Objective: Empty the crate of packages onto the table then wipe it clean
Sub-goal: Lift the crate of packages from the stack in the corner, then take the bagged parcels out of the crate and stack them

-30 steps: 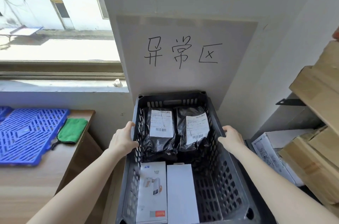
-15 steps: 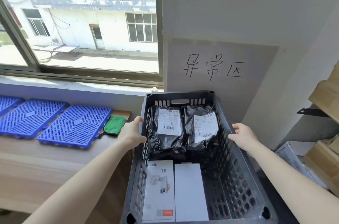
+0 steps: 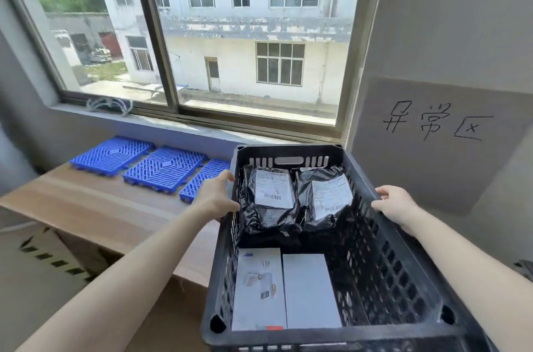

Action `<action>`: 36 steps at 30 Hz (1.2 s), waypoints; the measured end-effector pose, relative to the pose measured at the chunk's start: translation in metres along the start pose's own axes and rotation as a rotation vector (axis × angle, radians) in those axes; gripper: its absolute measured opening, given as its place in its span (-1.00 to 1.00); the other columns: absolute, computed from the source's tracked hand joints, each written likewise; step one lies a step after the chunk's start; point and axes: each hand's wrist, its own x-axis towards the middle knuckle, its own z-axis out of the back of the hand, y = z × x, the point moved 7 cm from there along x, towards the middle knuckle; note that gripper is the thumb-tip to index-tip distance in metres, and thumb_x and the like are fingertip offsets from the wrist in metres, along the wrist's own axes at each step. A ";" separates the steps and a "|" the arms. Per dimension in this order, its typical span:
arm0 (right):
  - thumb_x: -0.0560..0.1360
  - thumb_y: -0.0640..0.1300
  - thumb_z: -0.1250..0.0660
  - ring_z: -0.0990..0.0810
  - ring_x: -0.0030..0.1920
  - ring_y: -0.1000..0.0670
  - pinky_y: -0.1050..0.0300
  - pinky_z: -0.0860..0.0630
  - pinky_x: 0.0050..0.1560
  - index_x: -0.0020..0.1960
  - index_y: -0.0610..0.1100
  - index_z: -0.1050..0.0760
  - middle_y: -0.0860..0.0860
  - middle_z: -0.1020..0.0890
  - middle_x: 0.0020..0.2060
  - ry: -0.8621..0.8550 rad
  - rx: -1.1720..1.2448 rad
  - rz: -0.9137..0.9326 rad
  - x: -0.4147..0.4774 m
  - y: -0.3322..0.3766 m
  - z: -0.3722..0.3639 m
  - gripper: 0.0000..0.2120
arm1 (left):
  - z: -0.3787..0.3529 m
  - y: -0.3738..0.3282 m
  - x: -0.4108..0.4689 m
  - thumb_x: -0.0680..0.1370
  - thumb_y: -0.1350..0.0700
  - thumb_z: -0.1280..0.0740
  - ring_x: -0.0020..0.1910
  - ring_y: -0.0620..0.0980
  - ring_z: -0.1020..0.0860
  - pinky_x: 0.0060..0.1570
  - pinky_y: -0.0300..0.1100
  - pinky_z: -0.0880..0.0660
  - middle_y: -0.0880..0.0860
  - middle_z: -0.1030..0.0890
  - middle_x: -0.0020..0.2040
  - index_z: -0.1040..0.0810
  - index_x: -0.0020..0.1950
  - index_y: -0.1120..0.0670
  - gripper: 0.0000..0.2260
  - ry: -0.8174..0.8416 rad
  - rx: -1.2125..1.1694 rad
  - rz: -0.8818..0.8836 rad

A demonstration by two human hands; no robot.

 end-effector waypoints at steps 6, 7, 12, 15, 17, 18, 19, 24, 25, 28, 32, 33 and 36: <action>0.44 -0.30 -0.29 -0.63 -0.11 -0.19 -0.08 -0.61 -0.03 0.11 -0.16 -0.53 -0.14 -0.62 -0.05 0.184 -0.027 0.130 -0.001 0.094 -0.090 -0.74 | 0.069 0.095 -0.022 0.36 0.24 -0.44 -0.36 0.06 -0.61 -0.47 -0.14 -0.59 0.08 -0.56 -0.03 -0.38 0.23 0.00 -0.51 -0.065 -0.050 0.168; 0.44 -0.30 -0.28 -0.63 -0.10 -0.18 -0.04 -0.60 -0.04 0.12 -0.15 -0.53 -0.13 -0.62 -0.04 0.212 -0.038 0.157 0.001 0.108 -0.106 -0.73 | 0.077 0.109 -0.025 0.36 0.24 -0.44 -0.37 0.05 -0.60 -0.50 -0.16 -0.57 0.10 -0.56 -0.07 -0.38 0.22 -0.01 -0.51 -0.076 -0.054 0.196; 0.41 -0.34 -0.30 -0.58 -0.04 -0.11 0.12 -0.47 -0.04 0.13 -0.18 -0.55 -0.09 -0.62 -0.02 0.349 -0.118 0.276 0.015 0.173 -0.188 -0.69 | 0.106 0.174 -0.034 0.40 0.26 -0.44 -0.32 0.00 -0.55 -0.56 -0.27 -0.43 0.11 -0.53 -0.12 -0.38 0.23 0.04 -0.54 -0.086 -0.039 0.328; 0.39 -0.33 -0.31 -0.59 0.04 -0.14 0.06 -0.50 0.07 0.11 -0.16 -0.57 -0.13 -0.64 0.07 0.403 -0.151 0.320 0.035 0.204 -0.238 -0.69 | 0.116 0.210 -0.028 0.42 0.27 -0.41 -0.35 0.07 -0.57 -0.58 -0.24 -0.46 0.16 -0.50 -0.02 -0.37 0.27 0.05 -0.54 -0.072 -0.046 0.408; 0.41 -0.36 -0.29 -0.56 0.13 -0.17 0.02 -0.47 0.15 0.21 -0.23 -0.52 -0.16 -0.59 0.15 0.426 -0.175 0.350 0.046 0.224 -0.269 -0.63 | 0.120 0.231 -0.022 0.42 0.28 -0.38 -0.37 0.14 -0.61 -0.56 -0.16 -0.52 0.17 -0.49 0.02 -0.37 0.30 0.03 -0.52 -0.071 -0.052 0.455; 0.43 -0.38 -0.28 -0.54 0.16 -0.19 0.00 -0.46 0.18 0.24 -0.27 -0.49 -0.17 -0.57 0.17 0.432 -0.189 0.363 0.052 0.234 -0.283 -0.62 | 0.121 0.240 -0.018 0.42 0.29 -0.37 -0.37 0.15 -0.62 -0.53 -0.11 -0.56 0.16 -0.50 0.02 -0.37 0.32 0.03 -0.50 -0.074 -0.047 0.476; 0.43 -0.39 -0.26 -0.54 0.16 -0.19 -0.01 -0.46 0.18 0.25 -0.30 -0.48 -0.19 -0.57 0.17 0.436 -0.201 0.384 0.059 0.244 -0.297 -0.61 | 0.122 0.248 -0.015 0.42 0.29 -0.37 -0.38 0.14 -0.62 -0.48 -0.06 -0.59 0.16 -0.51 0.00 -0.38 0.34 0.03 -0.49 -0.073 -0.037 0.496; 0.40 -0.41 -0.20 -0.58 0.00 -0.16 0.02 -0.50 -0.03 0.15 -0.24 -0.55 -0.16 -0.64 0.03 0.471 -0.263 0.490 0.087 0.292 -0.351 -0.64 | 0.118 0.285 0.003 0.46 0.31 -0.34 -0.55 0.08 -0.56 -0.44 -0.05 -0.61 0.17 -0.52 -0.08 -0.39 0.32 0.07 -0.55 -0.055 -0.066 0.595; 0.40 -0.41 -0.19 -0.59 -0.01 -0.18 0.03 -0.50 -0.08 0.13 -0.24 -0.55 -0.16 -0.64 0.01 0.467 -0.266 0.506 0.092 0.301 -0.359 -0.65 | 0.116 0.290 0.007 0.46 0.31 -0.33 -0.54 0.08 -0.57 -0.43 -0.05 -0.61 0.16 -0.53 -0.11 -0.40 0.30 0.08 -0.57 -0.044 -0.067 0.609; 0.40 -0.43 -0.15 -0.58 0.02 -0.23 0.03 -0.44 -0.19 0.12 -0.28 -0.54 -0.22 -0.63 0.03 0.454 -0.270 0.556 0.105 0.327 -0.380 -0.65 | 0.115 0.303 0.018 0.45 0.31 -0.32 -0.53 0.09 -0.59 -0.36 -0.05 -0.63 0.15 -0.53 -0.14 -0.40 0.25 0.09 -0.61 -0.018 -0.076 0.644; 0.42 -0.45 -0.10 -0.52 -0.10 -0.14 0.12 -0.40 -0.21 0.19 -0.17 -0.52 -0.14 -0.60 0.09 0.431 -0.304 0.577 0.120 0.354 -0.397 -0.56 | 0.119 0.311 0.041 0.45 0.28 -0.33 -0.50 0.05 -0.62 -0.30 -0.11 -0.64 0.14 -0.59 -0.22 -0.39 0.21 0.10 -0.64 0.070 -0.084 0.650; 0.40 -0.45 -0.09 -0.51 -0.13 -0.13 0.11 -0.38 -0.24 0.13 -0.18 -0.52 -0.15 -0.60 0.05 0.418 -0.324 0.583 0.124 0.359 -0.401 -0.59 | 0.119 0.312 0.046 0.45 0.27 -0.35 -0.43 0.07 -0.65 -0.21 -0.08 -0.65 0.14 -0.59 -0.18 -0.39 0.21 0.10 -0.65 0.115 -0.090 0.649; 0.37 -0.45 -0.07 -0.58 -0.08 -0.19 0.10 -0.35 -0.28 0.07 -0.20 -0.52 -0.18 -0.59 0.03 0.358 -0.383 0.572 0.138 0.366 -0.408 -0.60 | 0.120 0.314 0.062 0.45 0.19 -0.44 -0.22 0.11 -0.71 -0.07 -0.03 -0.65 0.14 -0.64 -0.09 -0.42 0.21 0.13 -0.63 0.282 -0.112 0.617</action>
